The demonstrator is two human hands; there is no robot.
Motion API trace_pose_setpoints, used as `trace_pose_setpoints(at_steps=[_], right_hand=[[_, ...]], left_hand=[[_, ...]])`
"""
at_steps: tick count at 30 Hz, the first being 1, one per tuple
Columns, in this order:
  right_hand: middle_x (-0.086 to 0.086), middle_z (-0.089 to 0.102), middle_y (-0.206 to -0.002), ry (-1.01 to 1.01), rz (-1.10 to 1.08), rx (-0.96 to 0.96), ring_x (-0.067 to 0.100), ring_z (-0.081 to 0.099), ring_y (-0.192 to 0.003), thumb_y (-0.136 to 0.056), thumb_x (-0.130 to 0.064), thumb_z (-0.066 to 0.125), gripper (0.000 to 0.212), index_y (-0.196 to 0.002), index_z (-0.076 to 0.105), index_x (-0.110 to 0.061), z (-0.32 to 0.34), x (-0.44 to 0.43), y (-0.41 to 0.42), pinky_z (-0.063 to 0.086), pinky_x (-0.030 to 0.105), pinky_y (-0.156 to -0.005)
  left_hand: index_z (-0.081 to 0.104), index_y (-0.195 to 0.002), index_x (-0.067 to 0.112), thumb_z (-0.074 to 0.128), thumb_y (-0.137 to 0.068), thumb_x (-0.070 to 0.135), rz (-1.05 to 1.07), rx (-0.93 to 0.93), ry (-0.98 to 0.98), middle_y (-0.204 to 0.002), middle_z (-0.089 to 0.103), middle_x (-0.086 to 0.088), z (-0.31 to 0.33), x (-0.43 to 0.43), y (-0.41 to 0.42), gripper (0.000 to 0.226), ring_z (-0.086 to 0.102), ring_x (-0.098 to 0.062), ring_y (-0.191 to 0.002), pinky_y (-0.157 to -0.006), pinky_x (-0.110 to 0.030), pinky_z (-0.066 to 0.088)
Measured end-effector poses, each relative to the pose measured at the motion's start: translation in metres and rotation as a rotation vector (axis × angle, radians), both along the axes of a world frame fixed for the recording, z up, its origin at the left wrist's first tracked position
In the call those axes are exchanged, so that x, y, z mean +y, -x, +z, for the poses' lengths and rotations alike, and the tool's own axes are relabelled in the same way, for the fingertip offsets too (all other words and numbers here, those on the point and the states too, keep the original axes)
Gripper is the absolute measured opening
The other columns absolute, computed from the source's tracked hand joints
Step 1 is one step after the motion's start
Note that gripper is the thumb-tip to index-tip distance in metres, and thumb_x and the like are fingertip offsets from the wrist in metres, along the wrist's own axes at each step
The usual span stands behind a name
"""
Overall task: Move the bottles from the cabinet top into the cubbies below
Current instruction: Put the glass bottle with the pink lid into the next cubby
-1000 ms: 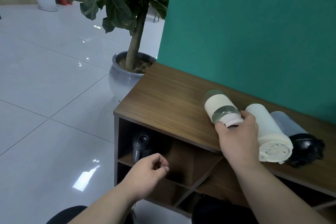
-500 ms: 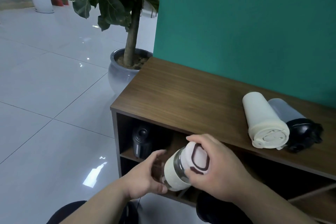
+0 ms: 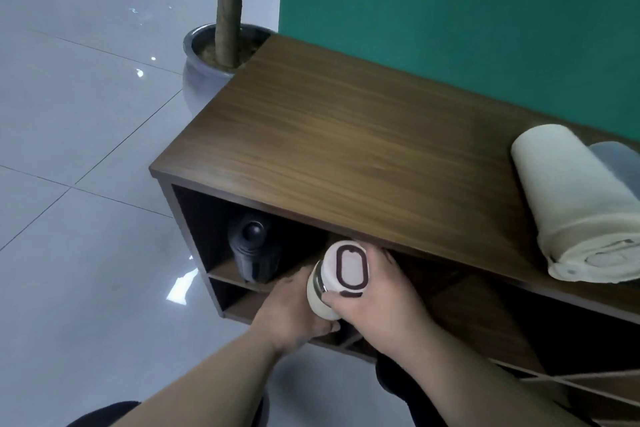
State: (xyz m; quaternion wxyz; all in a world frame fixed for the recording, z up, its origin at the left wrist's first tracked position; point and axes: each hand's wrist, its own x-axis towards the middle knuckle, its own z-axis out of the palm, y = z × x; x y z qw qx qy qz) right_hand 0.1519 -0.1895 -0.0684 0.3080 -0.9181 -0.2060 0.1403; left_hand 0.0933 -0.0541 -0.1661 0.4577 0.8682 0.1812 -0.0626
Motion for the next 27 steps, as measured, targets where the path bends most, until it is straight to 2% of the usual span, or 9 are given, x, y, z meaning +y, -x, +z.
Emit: trace_pose_setpoints(at_steps=[3, 5, 7, 12, 17, 20, 23, 25, 27], right_hand=[[-0.009, 0.060, -0.129, -0.011, -0.048, 0.038, 0.011, 0.056, -0.122, -0.063, -0.032, 0.088, 0.070, -0.126, 0.057, -0.032, -0.013, 0.003, -0.007, 0.045, 0.031, -0.106], [-0.011, 0.065, -0.124, -0.028, -0.078, 0.060, 0.009, 0.060, -0.118, -0.062, -0.031, 0.087, 0.066, -0.123, 0.061, -0.031, -0.017, 0.003, -0.012, 0.049, 0.032, -0.102], [-0.012, 0.069, -0.121, -0.039, -0.108, 0.081, 0.009, 0.063, -0.116, -0.061, -0.033, 0.085, 0.065, -0.122, 0.063, -0.029, -0.020, 0.005, -0.016, 0.051, 0.033, -0.100], [-0.013, 0.072, -0.113, -0.041, -0.116, 0.107, 0.008, 0.066, -0.108, -0.064, -0.035, 0.083, 0.053, -0.115, 0.067, -0.029, -0.029, 0.009, -0.021, 0.055, 0.033, -0.094], [-0.010, 0.072, -0.116, -0.013, -0.125, 0.132, 0.012, 0.066, -0.110, -0.065, -0.035, 0.084, 0.054, -0.116, 0.067, -0.026, -0.037, 0.013, -0.024, 0.054, 0.035, -0.095], [-0.013, 0.071, -0.116, -0.042, -0.133, 0.146, 0.008, 0.064, -0.110, -0.069, -0.028, 0.086, 0.045, -0.110, 0.067, -0.026, -0.034, 0.012, -0.026, 0.049, 0.026, -0.095], [-0.018, 0.065, -0.110, -0.073, -0.129, 0.147, 0.002, 0.059, -0.105, -0.069, -0.023, 0.087, 0.047, -0.101, 0.057, -0.039, -0.031, 0.010, -0.027, 0.041, 0.013, -0.086], [-0.018, 0.066, -0.108, -0.079, -0.134, 0.132, 0.002, 0.061, -0.104, -0.068, -0.021, 0.087, 0.048, -0.101, 0.057, -0.040, -0.033, 0.010, -0.027, 0.038, 0.006, -0.081], [-0.017, 0.069, -0.110, -0.083, -0.143, 0.130, 0.003, 0.063, -0.106, -0.068, -0.020, 0.085, 0.047, -0.104, 0.060, -0.036, -0.036, 0.010, -0.027, 0.041, 0.006, -0.083]], left_hand=[[0.060, -0.131, 0.032, 0.082, -0.058, 0.050, 0.017, -0.009, -0.029, -0.126, 0.070, 0.011, -0.010, -0.008, -0.012, 0.078, 0.063, -0.015, -0.124, -0.105, -0.033, 0.051], [0.061, -0.133, 0.031, 0.082, -0.067, 0.049, -0.016, -0.004, -0.071, -0.129, 0.063, 0.010, -0.020, -0.013, -0.019, 0.072, 0.052, -0.016, -0.128, -0.111, -0.022, 0.039], [0.058, -0.139, 0.029, 0.079, -0.078, 0.048, -0.044, 0.003, -0.134, -0.132, 0.056, 0.008, -0.023, -0.015, -0.023, 0.067, 0.040, -0.017, -0.130, -0.109, -0.015, 0.027], [0.048, -0.150, 0.025, 0.063, -0.095, 0.045, -0.047, -0.015, -0.209, -0.144, 0.050, 0.002, -0.026, -0.017, -0.032, 0.061, 0.037, -0.020, -0.138, -0.121, -0.024, 0.022], [0.041, -0.153, 0.020, 0.074, -0.088, 0.038, 0.013, 0.022, -0.155, -0.146, 0.049, 0.003, -0.033, -0.017, -0.032, 0.075, 0.037, -0.019, -0.142, -0.120, -0.022, 0.028], [0.042, -0.149, 0.019, 0.081, -0.084, 0.030, 0.097, 0.027, -0.065, -0.145, 0.050, 0.005, -0.036, -0.016, -0.032, 0.077, 0.039, -0.012, -0.143, -0.112, -0.019, 0.033], [0.042, -0.147, 0.023, 0.086, -0.078, 0.028, 0.152, 0.030, -0.014, -0.144, 0.051, 0.007, -0.040, -0.017, -0.031, 0.082, 0.047, -0.009, -0.138, -0.100, -0.015, 0.035], [0.039, -0.150, 0.024, 0.087, -0.078, 0.025, 0.184, 0.013, 0.008, -0.146, 0.050, 0.005, -0.043, -0.019, -0.028, 0.086, 0.053, -0.012, -0.135, -0.100, -0.019, 0.040], [0.038, -0.153, 0.025, 0.082, -0.082, 0.023, 0.178, -0.012, -0.008, -0.148, 0.050, 0.003, -0.044, -0.020, -0.026, 0.083, 0.057, -0.018, -0.134, -0.105, -0.028, 0.047]])
